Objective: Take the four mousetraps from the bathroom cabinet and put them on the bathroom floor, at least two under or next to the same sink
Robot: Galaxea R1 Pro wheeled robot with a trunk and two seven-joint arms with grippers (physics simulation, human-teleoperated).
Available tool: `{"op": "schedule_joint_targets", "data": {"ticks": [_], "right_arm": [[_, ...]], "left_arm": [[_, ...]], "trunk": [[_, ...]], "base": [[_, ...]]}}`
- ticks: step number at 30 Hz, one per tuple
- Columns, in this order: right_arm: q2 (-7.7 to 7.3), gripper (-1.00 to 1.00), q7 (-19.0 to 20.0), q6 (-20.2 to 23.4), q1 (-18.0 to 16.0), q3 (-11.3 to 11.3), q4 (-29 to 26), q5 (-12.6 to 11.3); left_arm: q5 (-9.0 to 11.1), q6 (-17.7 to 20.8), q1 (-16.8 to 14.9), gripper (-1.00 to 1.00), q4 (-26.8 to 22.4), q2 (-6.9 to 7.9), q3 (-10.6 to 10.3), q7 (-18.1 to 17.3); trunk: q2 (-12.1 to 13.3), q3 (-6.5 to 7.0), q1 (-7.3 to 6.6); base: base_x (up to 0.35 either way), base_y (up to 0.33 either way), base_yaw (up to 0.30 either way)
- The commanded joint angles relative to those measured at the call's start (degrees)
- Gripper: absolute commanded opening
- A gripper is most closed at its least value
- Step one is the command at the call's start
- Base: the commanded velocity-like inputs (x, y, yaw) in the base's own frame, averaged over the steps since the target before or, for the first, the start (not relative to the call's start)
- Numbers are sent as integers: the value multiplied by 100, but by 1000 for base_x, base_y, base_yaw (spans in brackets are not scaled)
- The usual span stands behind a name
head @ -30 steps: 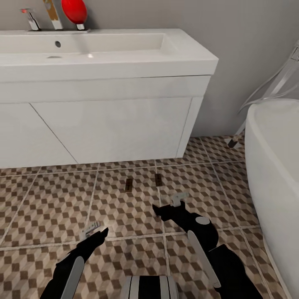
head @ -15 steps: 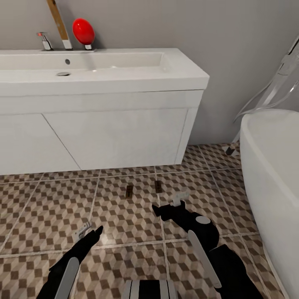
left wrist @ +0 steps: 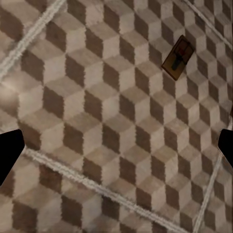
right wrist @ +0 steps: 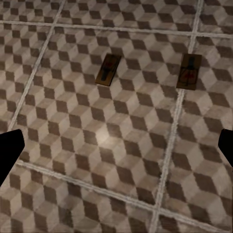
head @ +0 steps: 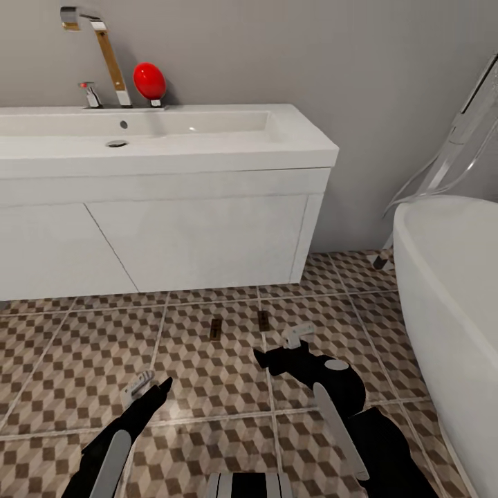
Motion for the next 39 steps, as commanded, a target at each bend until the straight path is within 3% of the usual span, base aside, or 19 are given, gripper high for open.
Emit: {"op": "schedule_joint_targets", "data": {"ticks": [1,8,22,39], "right_arm": [[2,100,1,92,0,-3,0,1],[-3,100,2,389,1,-15,-6,-16],[-36,100,23,483,1,-29,-9,-52],[-38,100,47,488,-1,-30,-9,-61]], "left_arm": [[1,5,0,100,1,-1,3,0],[10,19,0,100,3,-5,11,-3],[-21,7,0,100,23,-42,-43,57],[10,23,30,100,-473,-70,-94,641]], "trunk": [[2,23,-2],[11,178,-20],[30,488,-56],[52,863,-100]], "base": [[0,0,0],[0,0,0],[0,0,11],[0,0,253]]}}
